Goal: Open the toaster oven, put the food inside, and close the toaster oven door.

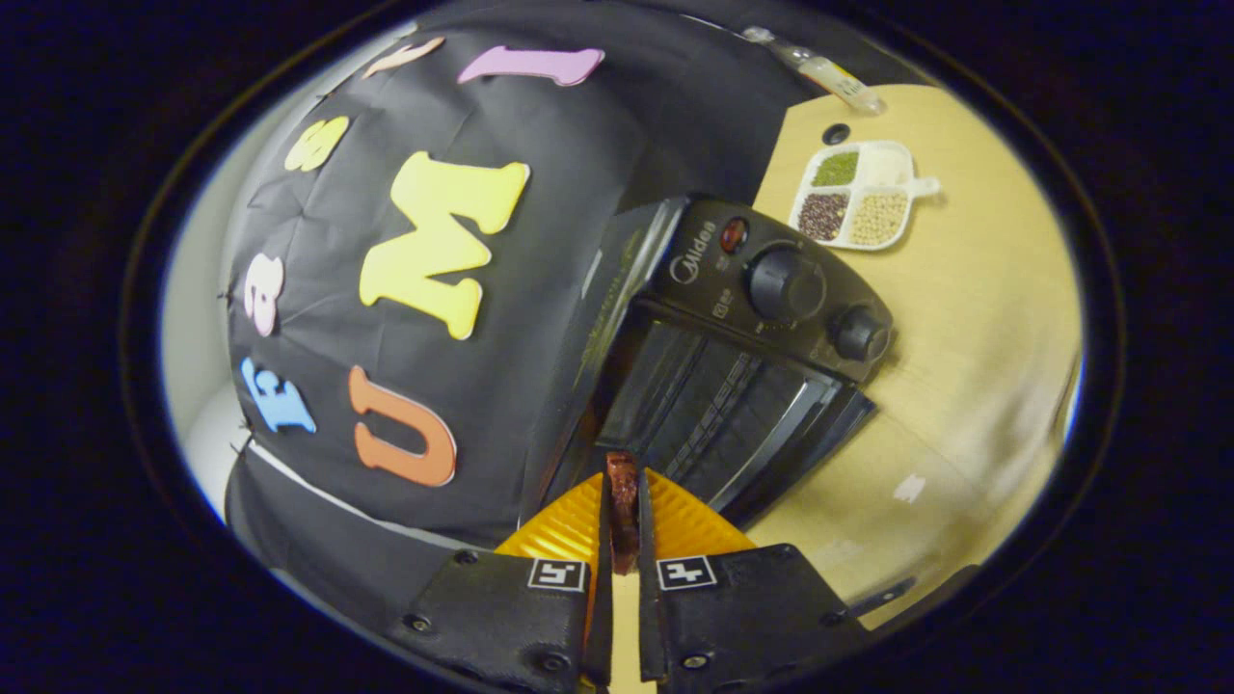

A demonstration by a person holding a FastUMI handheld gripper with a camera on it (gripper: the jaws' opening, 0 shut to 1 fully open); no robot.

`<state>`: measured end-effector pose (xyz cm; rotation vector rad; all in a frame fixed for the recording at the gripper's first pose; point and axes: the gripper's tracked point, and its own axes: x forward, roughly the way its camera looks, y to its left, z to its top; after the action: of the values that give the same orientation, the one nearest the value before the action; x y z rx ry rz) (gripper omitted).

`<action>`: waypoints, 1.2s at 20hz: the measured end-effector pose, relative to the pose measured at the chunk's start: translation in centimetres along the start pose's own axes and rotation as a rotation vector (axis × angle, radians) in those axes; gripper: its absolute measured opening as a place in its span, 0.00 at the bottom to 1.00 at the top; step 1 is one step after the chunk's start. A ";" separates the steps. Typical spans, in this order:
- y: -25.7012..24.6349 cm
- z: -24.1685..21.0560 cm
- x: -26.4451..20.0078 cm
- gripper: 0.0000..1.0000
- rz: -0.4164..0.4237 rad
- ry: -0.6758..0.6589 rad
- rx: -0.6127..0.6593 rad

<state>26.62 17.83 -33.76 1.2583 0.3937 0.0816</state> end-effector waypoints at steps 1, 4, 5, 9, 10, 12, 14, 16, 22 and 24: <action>-0.4 -0.1 0.9 0.14 -0.009 -0.029 0.021; -1.0 -0.1 3.3 0.14 -0.037 -0.109 0.007; -1.2 -0.6 4.0 0.14 -0.056 -0.108 -0.023; -3.0 -1.1 5.8 0.15 -0.143 -0.107 -0.073; -3.7 -1.3 6.0 0.15 -0.169 -0.099 -0.094; -3.8 -1.3 6.2 0.16 -0.182 -0.091 -0.141; -3.8 -1.3 6.2 0.17 -0.207 -0.081 -0.228; -4.4 -1.6 6.2 0.24 -0.236 -0.060 -0.298; -4.7 -1.6 5.0 0.67 -0.310 0.004 -0.644; -4.4 -1.6 4.0 0.76 -0.310 0.019 -0.725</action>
<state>29.15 18.98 -39.29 0.4750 0.5128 -0.0294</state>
